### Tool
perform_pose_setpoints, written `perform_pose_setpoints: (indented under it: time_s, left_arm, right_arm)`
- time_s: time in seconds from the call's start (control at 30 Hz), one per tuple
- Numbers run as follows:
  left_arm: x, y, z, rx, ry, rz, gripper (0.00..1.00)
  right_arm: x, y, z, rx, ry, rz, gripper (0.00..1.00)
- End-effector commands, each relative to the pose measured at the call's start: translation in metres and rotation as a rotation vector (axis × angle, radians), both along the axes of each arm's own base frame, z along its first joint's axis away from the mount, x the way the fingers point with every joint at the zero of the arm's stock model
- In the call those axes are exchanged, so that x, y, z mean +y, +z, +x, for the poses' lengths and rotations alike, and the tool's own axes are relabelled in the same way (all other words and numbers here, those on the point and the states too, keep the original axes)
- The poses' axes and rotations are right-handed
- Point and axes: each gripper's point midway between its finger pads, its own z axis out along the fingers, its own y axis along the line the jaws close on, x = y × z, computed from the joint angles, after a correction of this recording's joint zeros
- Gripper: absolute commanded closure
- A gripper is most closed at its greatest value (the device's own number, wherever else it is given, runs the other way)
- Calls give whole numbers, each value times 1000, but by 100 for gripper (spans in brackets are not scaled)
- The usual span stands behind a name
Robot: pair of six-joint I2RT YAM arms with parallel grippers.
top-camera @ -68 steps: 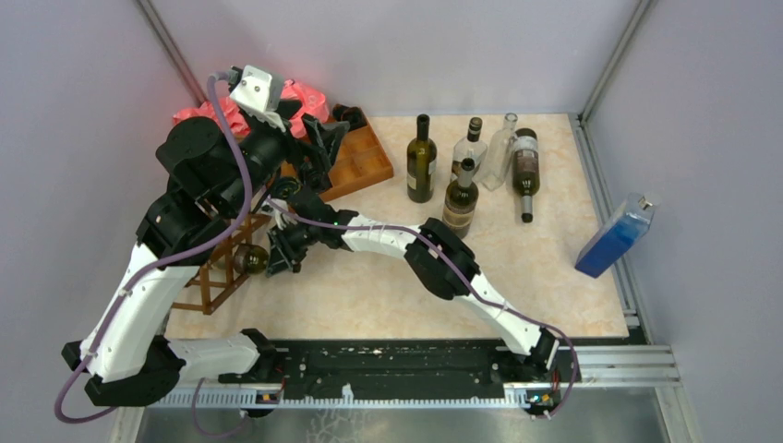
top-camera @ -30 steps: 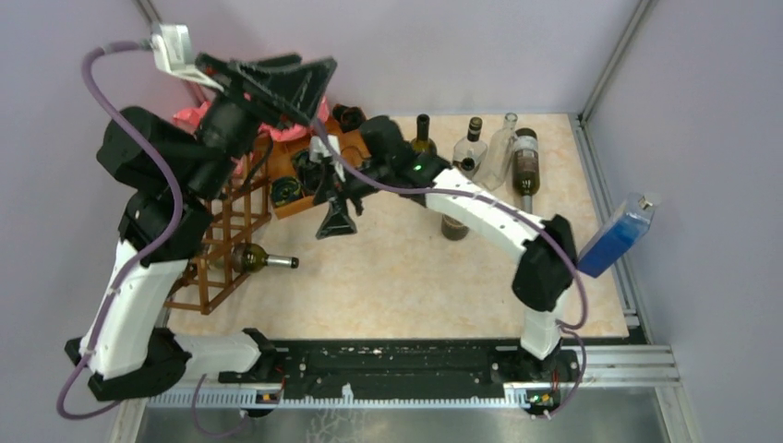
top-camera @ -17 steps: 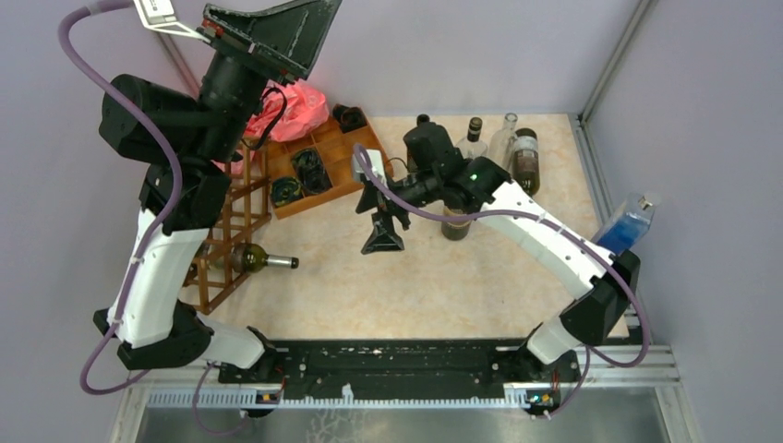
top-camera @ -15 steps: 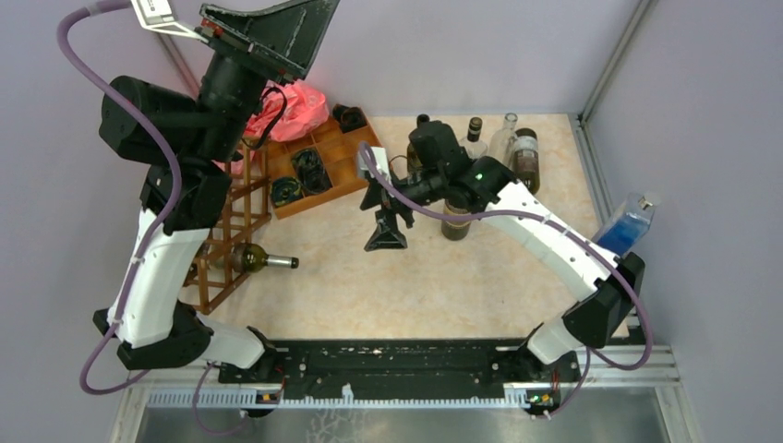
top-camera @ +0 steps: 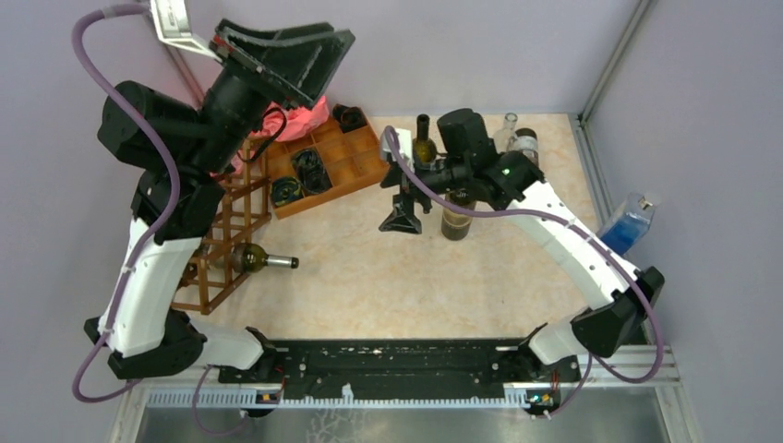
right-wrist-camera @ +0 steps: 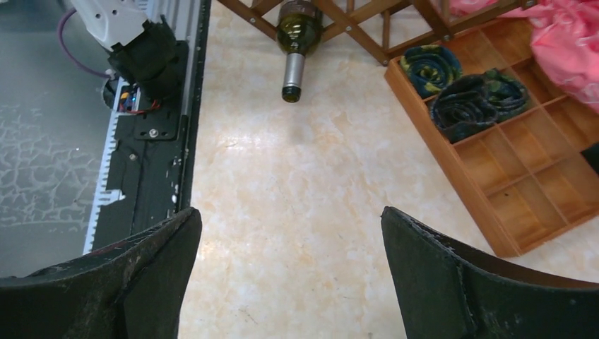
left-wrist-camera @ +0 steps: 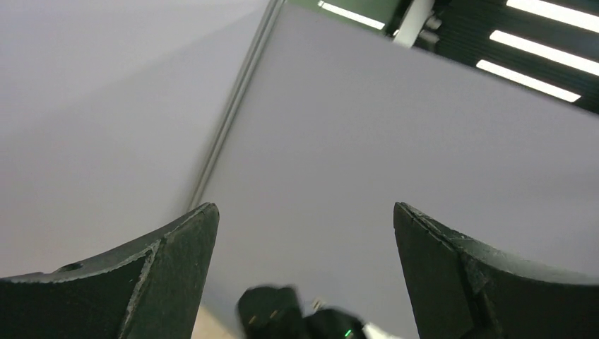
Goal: Put the wine bottle on the wine rack
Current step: Pick up the wine bottle from the center of the board.
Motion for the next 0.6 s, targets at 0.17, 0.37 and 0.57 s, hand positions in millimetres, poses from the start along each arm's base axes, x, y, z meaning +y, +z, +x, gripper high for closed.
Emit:
perform_pose_setpoints:
  time_s: [0.17, 0.37, 0.57]
  left_arm:
    - [28, -85, 8, 3, 233, 408, 1]
    - [28, -147, 27, 124, 282, 564, 1]
    - [33, -203, 11, 173, 225, 602, 2]
  right_arm:
    - [-64, 72, 16, -187, -172, 132, 4]
    - [-99, 89, 43, -197, -344, 155, 1]
    - [-127, 108, 60, -112, -432, 122, 2]
